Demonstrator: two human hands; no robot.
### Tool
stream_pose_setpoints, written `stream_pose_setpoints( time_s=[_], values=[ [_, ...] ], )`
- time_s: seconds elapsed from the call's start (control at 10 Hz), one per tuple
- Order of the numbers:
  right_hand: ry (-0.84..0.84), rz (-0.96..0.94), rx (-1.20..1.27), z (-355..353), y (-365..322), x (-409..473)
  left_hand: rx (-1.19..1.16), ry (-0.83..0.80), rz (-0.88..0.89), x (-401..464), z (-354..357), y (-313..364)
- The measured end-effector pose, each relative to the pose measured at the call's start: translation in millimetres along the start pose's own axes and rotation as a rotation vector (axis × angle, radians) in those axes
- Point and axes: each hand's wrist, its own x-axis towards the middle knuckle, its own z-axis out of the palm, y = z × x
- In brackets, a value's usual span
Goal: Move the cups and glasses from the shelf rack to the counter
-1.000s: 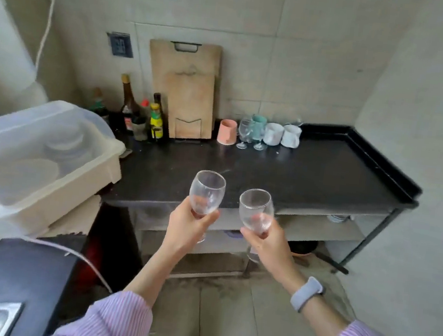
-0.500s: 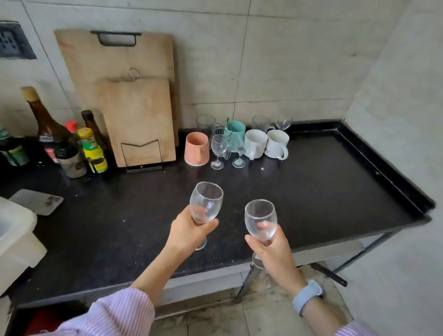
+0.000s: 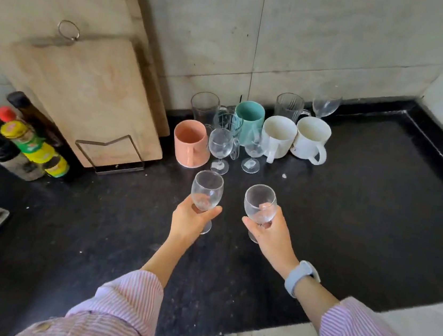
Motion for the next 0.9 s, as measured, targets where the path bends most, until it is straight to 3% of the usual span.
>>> stream_pose_setpoints(
  time_s=[0.4, 0.7, 0.9],
  values=[
    [-0.113, 0.050, 0.038, 32, 0, 109, 0.017, 0.131, -0.077, 94, 27, 1],
    [-0.080, 0.086, 0.026, 43, -1, 133, -0.035, 0.199, -0.071, 111, 37, 2],
    [-0.108, 0.159, -0.038, 39, 1, 121, 0.032, 0.150, -0.023, 101, 32, -8]
  ],
)
